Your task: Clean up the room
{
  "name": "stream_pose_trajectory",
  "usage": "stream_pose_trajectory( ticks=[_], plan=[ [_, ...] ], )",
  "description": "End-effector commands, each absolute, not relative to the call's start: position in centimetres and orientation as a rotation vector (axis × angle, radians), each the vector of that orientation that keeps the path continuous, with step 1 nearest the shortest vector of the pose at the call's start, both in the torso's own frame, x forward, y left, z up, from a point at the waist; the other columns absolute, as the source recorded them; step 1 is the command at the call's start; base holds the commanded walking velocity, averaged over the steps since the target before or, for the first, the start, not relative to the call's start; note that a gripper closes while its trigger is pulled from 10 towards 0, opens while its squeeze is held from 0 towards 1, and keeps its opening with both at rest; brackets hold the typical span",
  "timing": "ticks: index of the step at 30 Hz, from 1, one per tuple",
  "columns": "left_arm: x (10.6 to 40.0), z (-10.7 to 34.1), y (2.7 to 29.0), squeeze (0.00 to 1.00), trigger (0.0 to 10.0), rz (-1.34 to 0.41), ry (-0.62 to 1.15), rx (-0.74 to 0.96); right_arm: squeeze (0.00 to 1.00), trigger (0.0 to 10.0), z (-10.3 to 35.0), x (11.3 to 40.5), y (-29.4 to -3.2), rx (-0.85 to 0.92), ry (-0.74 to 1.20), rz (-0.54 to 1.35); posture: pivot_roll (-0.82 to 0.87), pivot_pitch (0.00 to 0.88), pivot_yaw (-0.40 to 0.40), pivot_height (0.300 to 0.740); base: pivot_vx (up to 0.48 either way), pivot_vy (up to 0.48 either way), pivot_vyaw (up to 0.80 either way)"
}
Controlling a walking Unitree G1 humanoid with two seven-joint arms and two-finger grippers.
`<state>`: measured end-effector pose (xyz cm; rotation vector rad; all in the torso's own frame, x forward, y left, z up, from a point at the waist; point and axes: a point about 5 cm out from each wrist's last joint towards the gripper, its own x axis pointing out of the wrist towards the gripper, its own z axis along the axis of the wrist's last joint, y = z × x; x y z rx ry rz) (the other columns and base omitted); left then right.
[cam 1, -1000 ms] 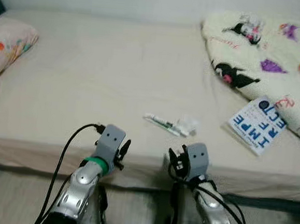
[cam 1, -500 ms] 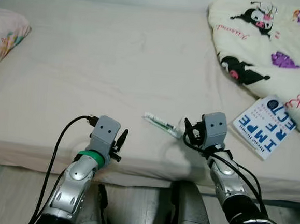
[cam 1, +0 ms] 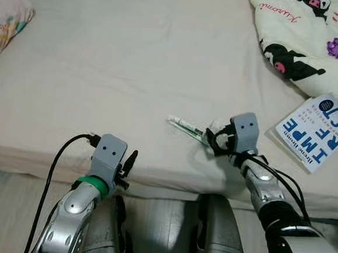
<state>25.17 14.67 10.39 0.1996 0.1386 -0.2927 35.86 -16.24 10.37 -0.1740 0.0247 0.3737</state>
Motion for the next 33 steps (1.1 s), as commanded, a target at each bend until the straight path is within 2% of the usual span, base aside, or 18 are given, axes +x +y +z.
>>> stream_pose_trajectory(
  ticks=[1,9,11,12,21,22,23,24,25,26,30,33],
  plan=[
    [24.4,9.8,15.1,0.0,10.0,-0.285,0.185,0.198,1.0,10.0,9.7,35.6,-15.8,-0.175,0.052,0.412,0.1,0.284,0.09,0.59,0.0,0.0,0.0],
    [23.2,10.1,15.7,0.0,10.0,-0.281,0.219,0.205,1.0,10.0,8.2,35.3,-15.4,-0.206,0.16,0.435,0.14,0.317,0.108,0.59,0.0,0.0,0.0],
    [22.9,10.2,15.9,0.0,10.0,-0.28,0.229,0.209,0.2,10.0,7.8,35.3,-15.5,-0.232,0.195,0.418,0.15,0.325,0.115,0.59,0.0,0.0,0.0],
    [22.8,10.3,15.9,0.0,10.0,-0.28,0.232,0.21,0.0,10.0,7.7,35.3,-15.6,-0.242,0.211,0.412,0.15,0.328,0.117,0.59,0.0,0.0,0.0],
    [22.3,10.6,16.2,0.0,10.0,-0.278,0.251,0.22,0.0,10.0,7.0,35.3,-16.6,-0.361,0.267,0.256,0.17,0.333,0.126,0.59,0.0,0.0,0.0],
    [22.2,10.6,16.2,0.0,10.0,-0.278,0.254,0.221,0.0,7.0,6.9,35.3,-16.7,-0.333,0.269,0.231,0.17,0.332,0.127,0.59,0.0,0.0,0.0],
    [22.2,10.6,16.2,0.0,10.0,-0.278,0.254,0.221,0.0,7.0,6.9,35.3,-16.7,-0.333,0.269,0.231,0.17,0.332,0.127,0.59,0.0,0.0,0.0],
    [22.2,10.6,16.2,0.0,10.0,-0.279,0.257,0.221,0.0,4.1,6.8,35.3,-16.8,-0.286,0.275,0.216,0.17,0.331,0.129,0.59,0.0,0.0,0.0],
    [22.2,10.6,16.2,0.0,10.0,-0.279,0.257,0.221,0.0,4.1,6.8,35.3,-16.8,-0.286,0.275,0.216,0.17,0.331,0.129,0.59,0.0,0.0,0.0],
    [22.2,10.6,16.2,0.0,10.0,-0.28,0.26,0.222,0.0,0.0,6.7,35.2,-16.6,-0.199,0.28,0.222,0.17,0.33,0.131,0.59,0.0,0.0,0.0],
    [22.1,10.6,16.1,0.0,10.0,-0.283,0.268,0.225,0.0,0.0,6.9,35.3,-15.8,0.0,0.271,0.269,0.17,0.323,0.133,0.59,0.0,0.0,0.0],
    [22.2,10.5,16.1,0.0,10.0,-0.283,0.272,0.227,0.0,0.0,7.2,35.5,-15.7,0.071,0.261,0.269,0.17,0.318,0.13,0.59,0.0,0.0,0.0]
  ],
)
